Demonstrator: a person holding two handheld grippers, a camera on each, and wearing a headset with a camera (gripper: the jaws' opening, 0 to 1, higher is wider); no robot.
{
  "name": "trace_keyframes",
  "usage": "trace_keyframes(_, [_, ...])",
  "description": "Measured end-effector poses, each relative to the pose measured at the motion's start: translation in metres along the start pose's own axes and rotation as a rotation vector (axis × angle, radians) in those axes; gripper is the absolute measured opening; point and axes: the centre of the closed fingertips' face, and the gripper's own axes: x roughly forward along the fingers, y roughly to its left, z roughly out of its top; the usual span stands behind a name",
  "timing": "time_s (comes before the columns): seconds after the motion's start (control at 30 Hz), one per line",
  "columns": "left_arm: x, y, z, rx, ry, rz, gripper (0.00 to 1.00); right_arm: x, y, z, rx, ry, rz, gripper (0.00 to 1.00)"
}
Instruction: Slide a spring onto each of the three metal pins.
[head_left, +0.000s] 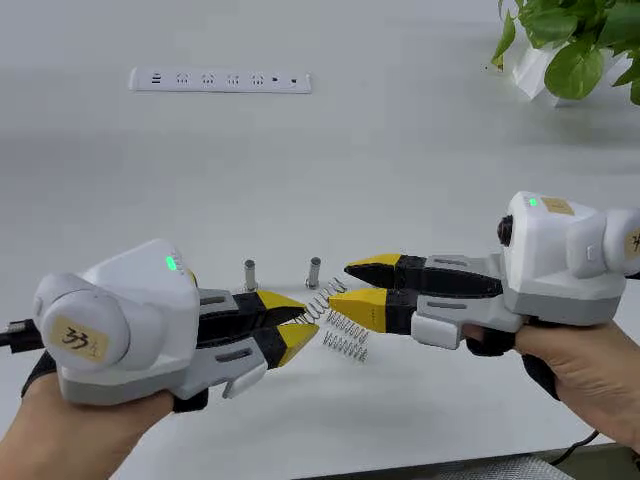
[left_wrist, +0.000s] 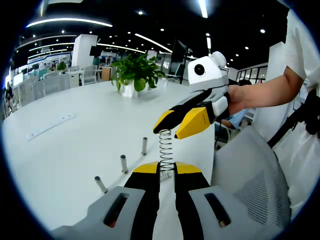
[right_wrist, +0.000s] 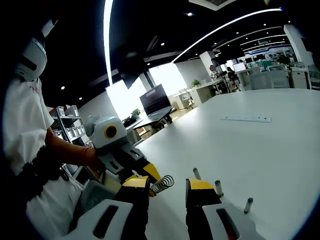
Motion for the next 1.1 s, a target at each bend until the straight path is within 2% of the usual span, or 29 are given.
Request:
trace_keyframes(0.23, [-0.001, -0.003, 0.008, -0.013, -0.039, -0.005, 0.07, 0.001, 0.009, 0.004, 0.041, -0.023, 0.026, 0.18])
trace_keyframes(0.4, [-0.001, -0.004, 0.009, -0.015, -0.047, -0.008, 0.07, 0.002, 0.012, 0.007, 0.063, -0.041, 0.044, 0.12])
trace_keyframes(0.57, [-0.001, -0.006, 0.011, -0.016, -0.054, -0.012, 0.07, 0.002, 0.012, 0.009, 0.067, -0.046, 0.041, 0.08])
trace_keyframes(0.83, [0.000, -0.007, 0.011, -0.023, -0.051, -0.023, 0.07, 0.004, 0.021, 0.013, 0.039, -0.041, 0.052, 0.07])
trace_keyframes(1.1, [0.001, -0.008, 0.011, -0.021, -0.052, -0.027, 0.07, 0.004, 0.024, 0.015, 0.010, -0.023, 0.058, 0.06])
